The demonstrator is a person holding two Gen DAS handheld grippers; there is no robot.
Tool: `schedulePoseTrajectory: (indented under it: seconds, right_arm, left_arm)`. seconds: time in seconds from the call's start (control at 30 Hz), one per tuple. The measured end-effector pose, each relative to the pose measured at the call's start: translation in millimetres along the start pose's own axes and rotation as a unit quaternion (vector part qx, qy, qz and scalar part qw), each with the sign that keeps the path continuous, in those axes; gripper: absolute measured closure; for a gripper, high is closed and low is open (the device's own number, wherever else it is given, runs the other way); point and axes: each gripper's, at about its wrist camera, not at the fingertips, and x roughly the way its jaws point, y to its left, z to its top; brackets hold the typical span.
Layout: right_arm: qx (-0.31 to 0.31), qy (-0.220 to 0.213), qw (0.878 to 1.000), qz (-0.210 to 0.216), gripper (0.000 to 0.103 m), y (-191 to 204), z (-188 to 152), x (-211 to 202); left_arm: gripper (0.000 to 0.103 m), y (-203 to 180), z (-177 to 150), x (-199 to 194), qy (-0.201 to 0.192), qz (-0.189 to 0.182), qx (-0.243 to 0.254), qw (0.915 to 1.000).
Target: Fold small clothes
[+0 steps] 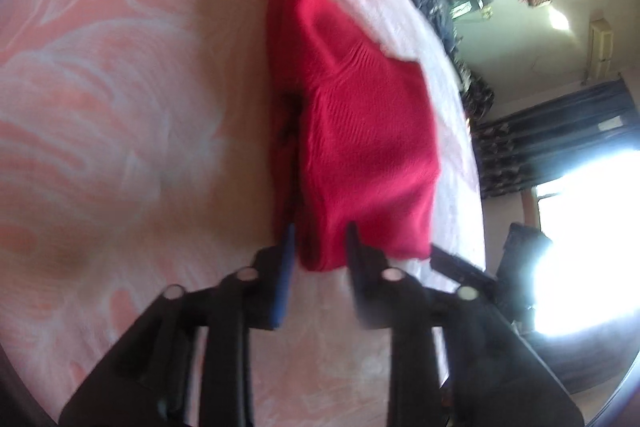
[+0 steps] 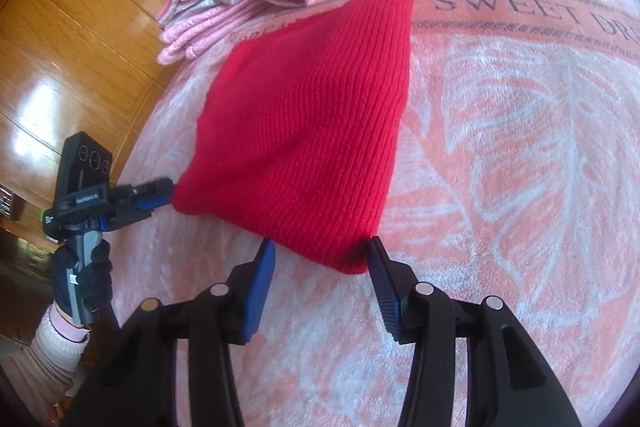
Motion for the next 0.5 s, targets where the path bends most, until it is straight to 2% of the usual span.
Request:
schedulePoseTrajectory:
  seconds: [0.07,0.1,0.23,0.3,0.4,0.5]
  right_arm:
    - [0.001,-0.005,1.000,0.003,0.054,-1,5,-4]
    - [-0.001,-0.007,1.000,0.001,0.054,-1,8,-6]
    - [-0.013,-0.013,1.000,-0.003,0.054,0,16,-8]
    - [-0.007,-0.014,1.000,0.001,0.054,-4,19,-7]
    - [0.004,-0.012,1.000,0.009,0.054,-12,21,-4]
    - [0.009,-0.011,1.000,0.017,0.054,-21,24,-1]
  left_arm:
    - [0.053,-1,13,-10,-0.028,-0.009,-0.005,0.9995]
    - [0.051,3,23,-10,-0.035,-0.015,-0.019,0.9991]
    - [0.051,23,51,0,-0.036,-0.057,-0.082,0.9943]
    - [0.053,29,63,11,-0.028,-0.068,-0.097,0.9926]
    - [0.054,38,71,30,-0.002,-0.115,-0.109,0.9873]
    - [0.056,41,79,50,0.013,-0.111,-0.108,0.9879]
